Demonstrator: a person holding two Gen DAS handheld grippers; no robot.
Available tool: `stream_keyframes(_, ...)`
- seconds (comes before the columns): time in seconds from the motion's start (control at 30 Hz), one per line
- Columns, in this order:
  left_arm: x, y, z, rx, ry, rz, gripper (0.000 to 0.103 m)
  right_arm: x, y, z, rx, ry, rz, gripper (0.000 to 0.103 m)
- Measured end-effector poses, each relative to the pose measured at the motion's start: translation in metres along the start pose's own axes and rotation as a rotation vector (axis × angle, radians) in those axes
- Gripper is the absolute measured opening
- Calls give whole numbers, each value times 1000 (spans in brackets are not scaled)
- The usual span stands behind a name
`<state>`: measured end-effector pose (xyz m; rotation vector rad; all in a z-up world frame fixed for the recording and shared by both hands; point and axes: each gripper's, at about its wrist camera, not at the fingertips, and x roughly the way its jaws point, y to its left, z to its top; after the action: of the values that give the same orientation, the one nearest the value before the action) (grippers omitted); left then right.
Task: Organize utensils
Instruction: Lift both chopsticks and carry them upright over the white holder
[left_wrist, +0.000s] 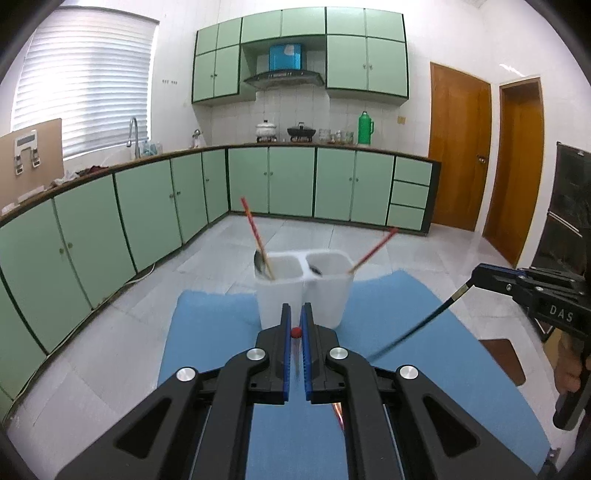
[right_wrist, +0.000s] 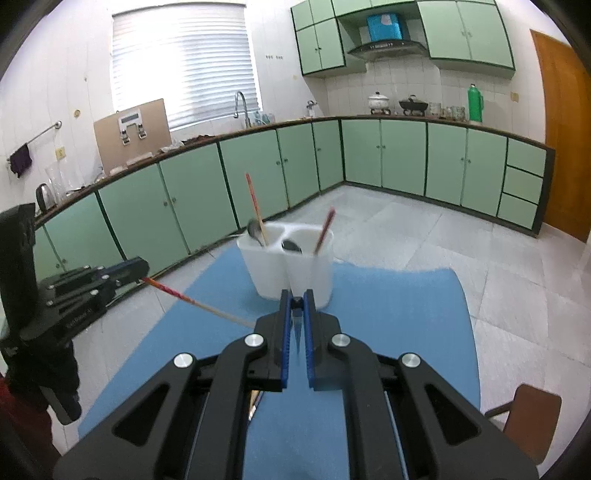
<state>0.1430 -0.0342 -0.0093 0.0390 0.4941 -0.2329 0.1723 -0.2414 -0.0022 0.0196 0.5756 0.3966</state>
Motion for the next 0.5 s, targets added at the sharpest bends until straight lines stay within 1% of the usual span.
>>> stream_keyframes(0.27, 5, 5, 35, 11, -52, -21, 5, 7, 2, 45, -34, -19, 27, 6)
stream_keyframes(0.37, 1, 4, 51, 25, -87, -25, 5, 7, 2, 63, -47, -34, 62, 6)
stream_keyframes(0.5, -8, 4, 74, 35, -148, -27, 5, 0, 2, 95, -63, -85, 94, 6)
